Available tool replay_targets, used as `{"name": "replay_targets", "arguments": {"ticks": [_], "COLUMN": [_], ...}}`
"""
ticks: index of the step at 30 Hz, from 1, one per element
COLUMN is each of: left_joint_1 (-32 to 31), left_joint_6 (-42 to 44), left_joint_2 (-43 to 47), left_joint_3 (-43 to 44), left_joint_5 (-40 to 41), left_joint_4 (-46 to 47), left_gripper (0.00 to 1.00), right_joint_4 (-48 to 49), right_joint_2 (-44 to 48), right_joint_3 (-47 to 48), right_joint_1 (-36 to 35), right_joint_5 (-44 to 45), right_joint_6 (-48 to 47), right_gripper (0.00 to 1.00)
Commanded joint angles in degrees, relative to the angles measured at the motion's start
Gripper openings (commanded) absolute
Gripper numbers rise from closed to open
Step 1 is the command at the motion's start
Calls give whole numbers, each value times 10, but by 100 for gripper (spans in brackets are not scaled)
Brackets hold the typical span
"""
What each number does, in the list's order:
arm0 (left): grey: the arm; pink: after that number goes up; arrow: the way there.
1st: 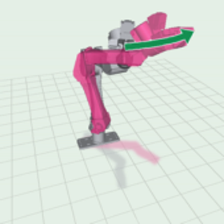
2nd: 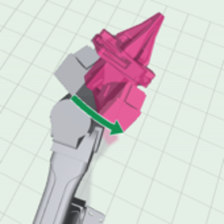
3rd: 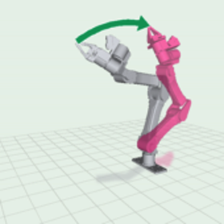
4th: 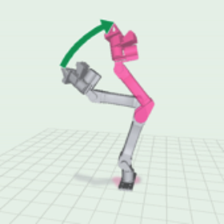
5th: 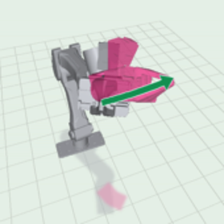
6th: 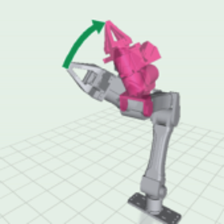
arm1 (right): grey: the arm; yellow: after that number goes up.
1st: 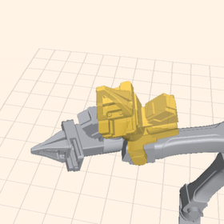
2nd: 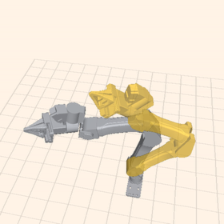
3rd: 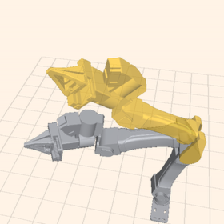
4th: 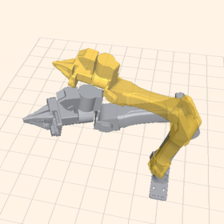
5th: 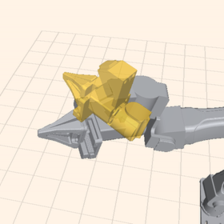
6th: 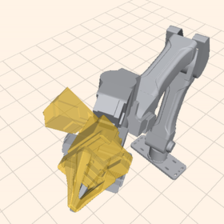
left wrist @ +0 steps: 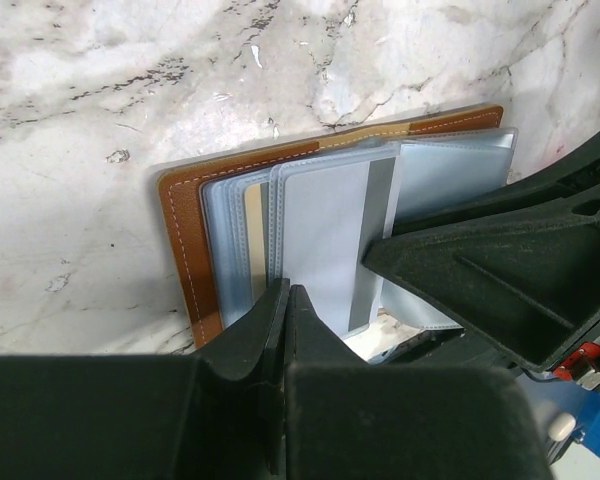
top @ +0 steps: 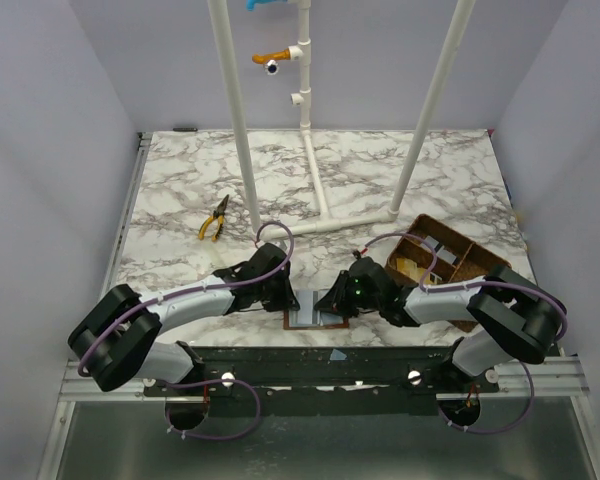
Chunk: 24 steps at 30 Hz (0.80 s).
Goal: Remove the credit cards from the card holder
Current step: Remove the credit card from the card holder.
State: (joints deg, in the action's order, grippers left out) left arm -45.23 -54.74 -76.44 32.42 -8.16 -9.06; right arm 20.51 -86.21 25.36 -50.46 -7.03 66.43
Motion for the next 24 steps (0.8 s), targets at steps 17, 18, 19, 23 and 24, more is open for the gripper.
{"name": "replay_targets", "arguments": {"ticks": [17, 18, 19, 23, 24], "left_joint_1": [-5, -5, -4, -5, -5], "left_joint_6": [-18, -18, -19, -19, -19], "left_joint_2": [-29, -29, -28, -26, -26], "left_joint_3": [-6, -6, -7, -8, -9], "left_joint_5": [30, 31, 30, 30, 29], "left_joint_4": [-46, -46, -44, -43, -42], "left_gripper": [0, 0, 0, 0, 0], "right_joint_4": [88, 88, 88, 100, 107], "right_joint_2": [21, 21, 21, 11, 8], "right_joint_3": [-44, -44, -44, -48, -50], "right_joint_1": [20, 21, 20, 20, 21], "right_joint_5": [-37, -37, -38, -44, -45], "right_joint_6": [23, 22, 22, 27, 29], "right_gripper": [15, 14, 14, 11, 11]}}
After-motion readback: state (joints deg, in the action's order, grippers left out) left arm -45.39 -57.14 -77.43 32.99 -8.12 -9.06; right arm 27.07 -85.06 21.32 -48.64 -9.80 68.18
